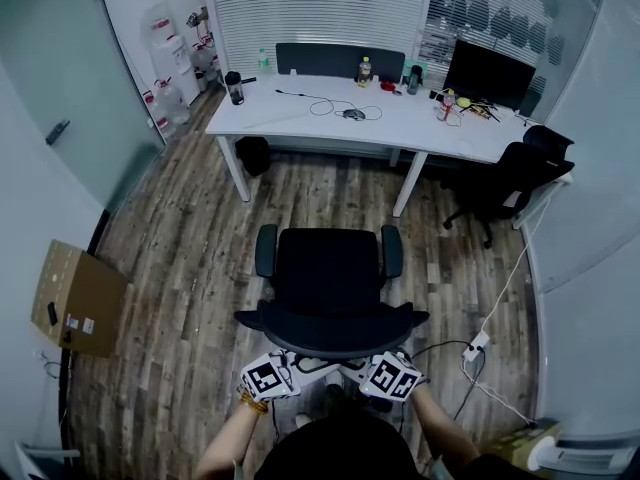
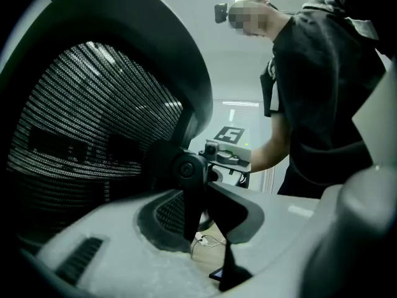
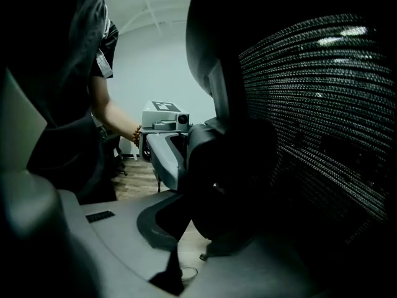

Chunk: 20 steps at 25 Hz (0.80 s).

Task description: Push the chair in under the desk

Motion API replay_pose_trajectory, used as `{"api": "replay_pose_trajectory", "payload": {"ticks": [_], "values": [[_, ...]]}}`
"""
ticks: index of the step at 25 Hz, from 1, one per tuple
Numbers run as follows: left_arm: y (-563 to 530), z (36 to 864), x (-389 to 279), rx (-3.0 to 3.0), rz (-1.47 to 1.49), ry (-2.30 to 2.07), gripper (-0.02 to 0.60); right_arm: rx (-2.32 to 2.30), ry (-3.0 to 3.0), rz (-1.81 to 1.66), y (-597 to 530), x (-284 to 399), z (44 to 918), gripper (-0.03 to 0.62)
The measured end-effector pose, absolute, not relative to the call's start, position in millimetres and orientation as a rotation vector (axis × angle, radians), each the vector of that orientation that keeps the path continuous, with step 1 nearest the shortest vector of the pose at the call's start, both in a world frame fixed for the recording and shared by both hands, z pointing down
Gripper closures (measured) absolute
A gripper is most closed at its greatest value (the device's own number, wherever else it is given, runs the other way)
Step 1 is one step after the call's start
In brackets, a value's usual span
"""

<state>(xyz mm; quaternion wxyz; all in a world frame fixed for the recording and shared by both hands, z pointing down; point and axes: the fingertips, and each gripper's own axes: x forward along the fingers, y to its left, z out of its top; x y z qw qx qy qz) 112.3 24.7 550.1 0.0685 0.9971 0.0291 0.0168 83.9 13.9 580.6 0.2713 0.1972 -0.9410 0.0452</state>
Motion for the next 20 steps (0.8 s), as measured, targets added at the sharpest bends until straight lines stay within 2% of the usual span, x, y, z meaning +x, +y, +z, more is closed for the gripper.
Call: {"api": "replay_pose_trajectory", "payload": {"ticks": [20], "values": [[-54,552,126,2.98,0.16,0.027,0.46,0.51,-2.518,0.083,-60,97,577,0.545]]}}
